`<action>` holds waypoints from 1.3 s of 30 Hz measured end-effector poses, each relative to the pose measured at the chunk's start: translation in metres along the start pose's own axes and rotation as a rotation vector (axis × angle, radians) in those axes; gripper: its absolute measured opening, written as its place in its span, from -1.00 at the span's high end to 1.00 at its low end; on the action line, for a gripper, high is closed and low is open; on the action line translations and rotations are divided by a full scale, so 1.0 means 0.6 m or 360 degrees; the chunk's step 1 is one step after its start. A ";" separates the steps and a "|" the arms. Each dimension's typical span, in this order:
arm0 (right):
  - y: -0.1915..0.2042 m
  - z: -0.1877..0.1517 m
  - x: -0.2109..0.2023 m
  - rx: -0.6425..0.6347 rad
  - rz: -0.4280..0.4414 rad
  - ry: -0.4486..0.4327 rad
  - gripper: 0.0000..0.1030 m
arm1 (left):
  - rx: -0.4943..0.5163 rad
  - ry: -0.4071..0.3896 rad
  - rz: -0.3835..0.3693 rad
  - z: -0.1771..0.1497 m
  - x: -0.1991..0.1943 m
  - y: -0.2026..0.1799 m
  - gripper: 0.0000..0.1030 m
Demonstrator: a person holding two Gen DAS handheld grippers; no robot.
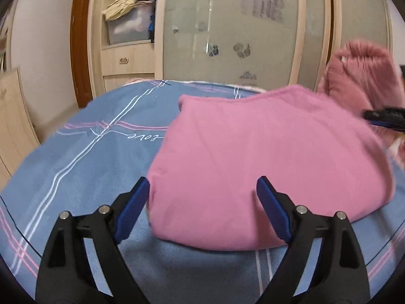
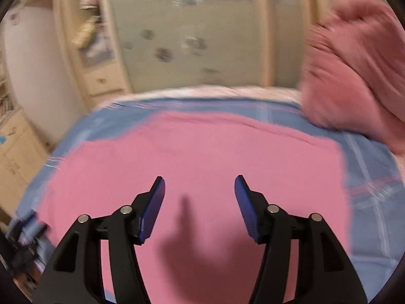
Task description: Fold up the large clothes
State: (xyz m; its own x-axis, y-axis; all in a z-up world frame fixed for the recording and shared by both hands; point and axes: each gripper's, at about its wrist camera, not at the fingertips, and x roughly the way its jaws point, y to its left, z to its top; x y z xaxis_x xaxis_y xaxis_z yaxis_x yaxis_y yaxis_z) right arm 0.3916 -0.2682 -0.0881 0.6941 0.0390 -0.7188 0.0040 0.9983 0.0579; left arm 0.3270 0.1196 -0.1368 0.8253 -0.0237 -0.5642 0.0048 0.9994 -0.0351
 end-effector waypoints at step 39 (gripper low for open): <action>-0.042 -0.011 0.114 0.0242 0.0063 0.0176 -0.54 | 0.0072 0.0477 -0.0012 0.117 0.160 -0.163 -0.71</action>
State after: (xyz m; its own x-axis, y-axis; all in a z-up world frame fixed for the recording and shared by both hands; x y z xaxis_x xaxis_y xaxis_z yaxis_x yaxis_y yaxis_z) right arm 0.4344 -0.2905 -0.1434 0.6127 0.0909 -0.7851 0.0926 0.9783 0.1856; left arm 0.4454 0.0217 -0.1295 0.6217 -0.0315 -0.7826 0.0410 0.9991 -0.0076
